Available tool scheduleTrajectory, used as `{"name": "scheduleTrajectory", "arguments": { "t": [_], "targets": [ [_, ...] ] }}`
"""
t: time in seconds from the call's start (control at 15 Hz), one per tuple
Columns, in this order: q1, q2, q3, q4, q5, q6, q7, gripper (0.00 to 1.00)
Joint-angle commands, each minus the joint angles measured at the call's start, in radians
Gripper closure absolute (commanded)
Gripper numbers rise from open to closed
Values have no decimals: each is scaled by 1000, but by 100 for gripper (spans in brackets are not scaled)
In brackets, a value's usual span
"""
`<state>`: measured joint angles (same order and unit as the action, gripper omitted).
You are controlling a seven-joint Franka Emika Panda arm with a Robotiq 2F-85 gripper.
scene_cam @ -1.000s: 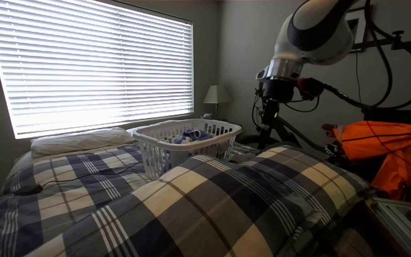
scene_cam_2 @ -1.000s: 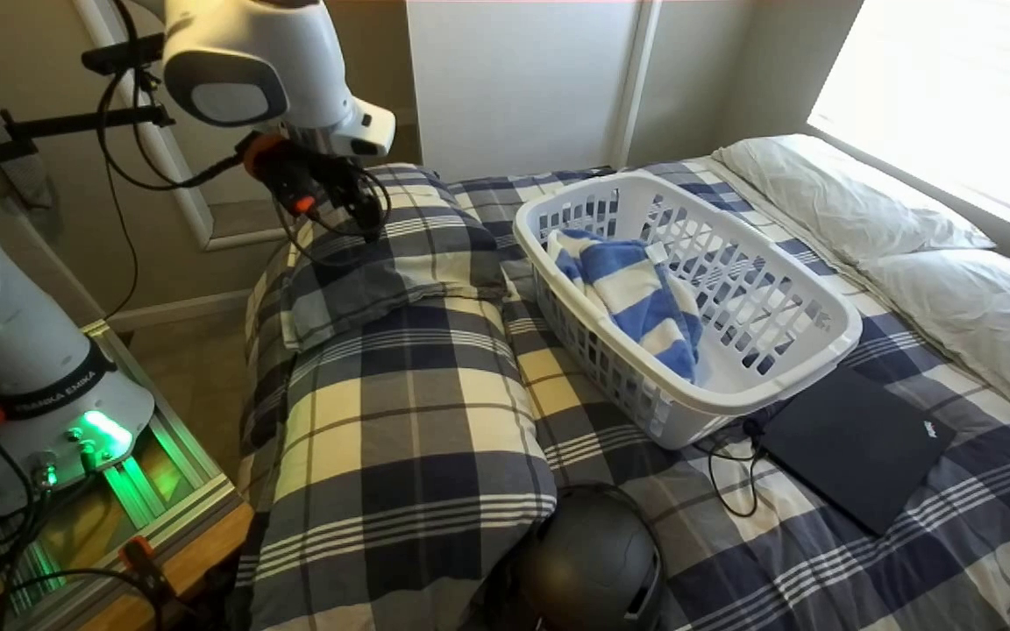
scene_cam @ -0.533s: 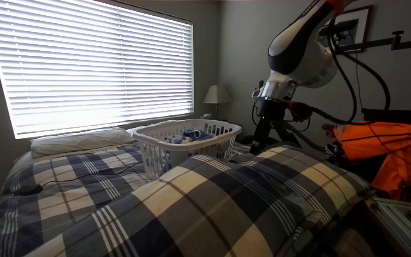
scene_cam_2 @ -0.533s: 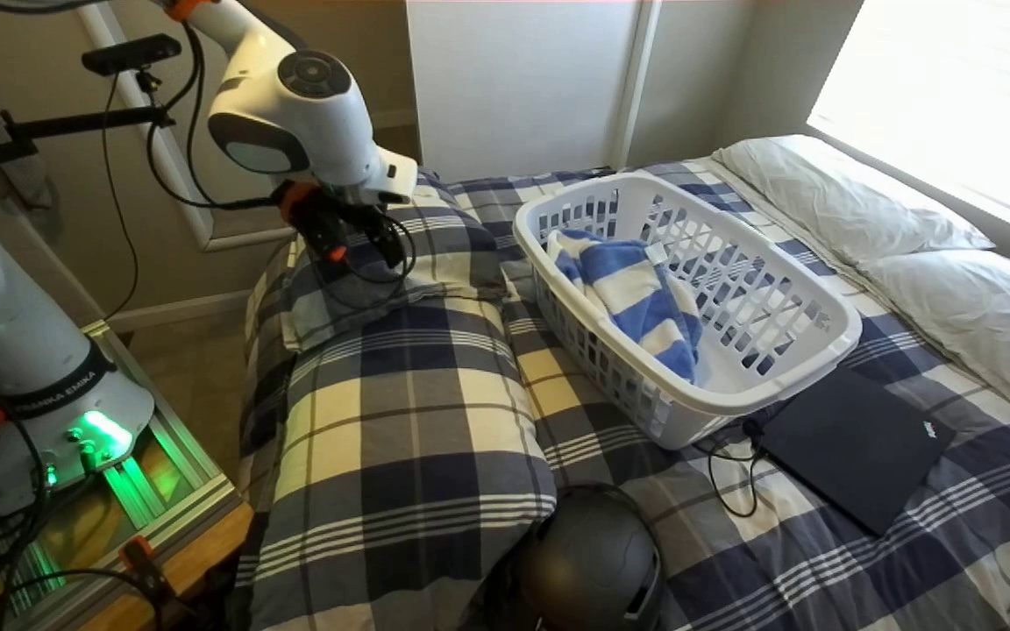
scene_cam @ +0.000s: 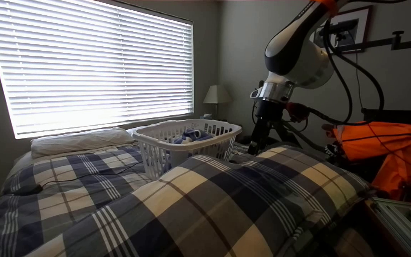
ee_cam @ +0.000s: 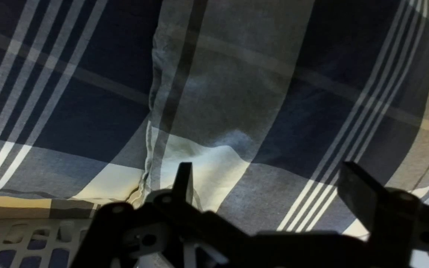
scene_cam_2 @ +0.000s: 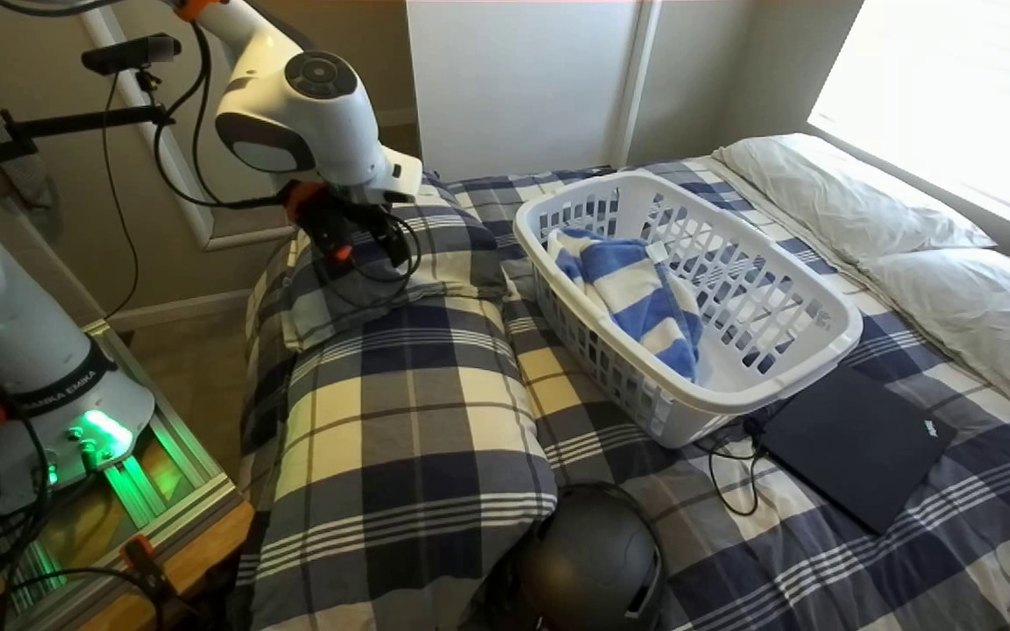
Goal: Put the pillow on the left in the basket.
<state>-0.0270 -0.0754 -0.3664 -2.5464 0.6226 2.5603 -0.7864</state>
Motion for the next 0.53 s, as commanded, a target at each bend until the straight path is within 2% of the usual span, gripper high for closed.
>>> {"name": "scheduleTrajectory", "arguments": {
  "t": [0.0,0.2,0.47],
  "targets": [
    [1,57,-1,36,73,11,-55,0],
    [13,139,10,90,224,-2,-157,0],
    [8,282,49,203,480,-9,-317,0]
  ]
}}
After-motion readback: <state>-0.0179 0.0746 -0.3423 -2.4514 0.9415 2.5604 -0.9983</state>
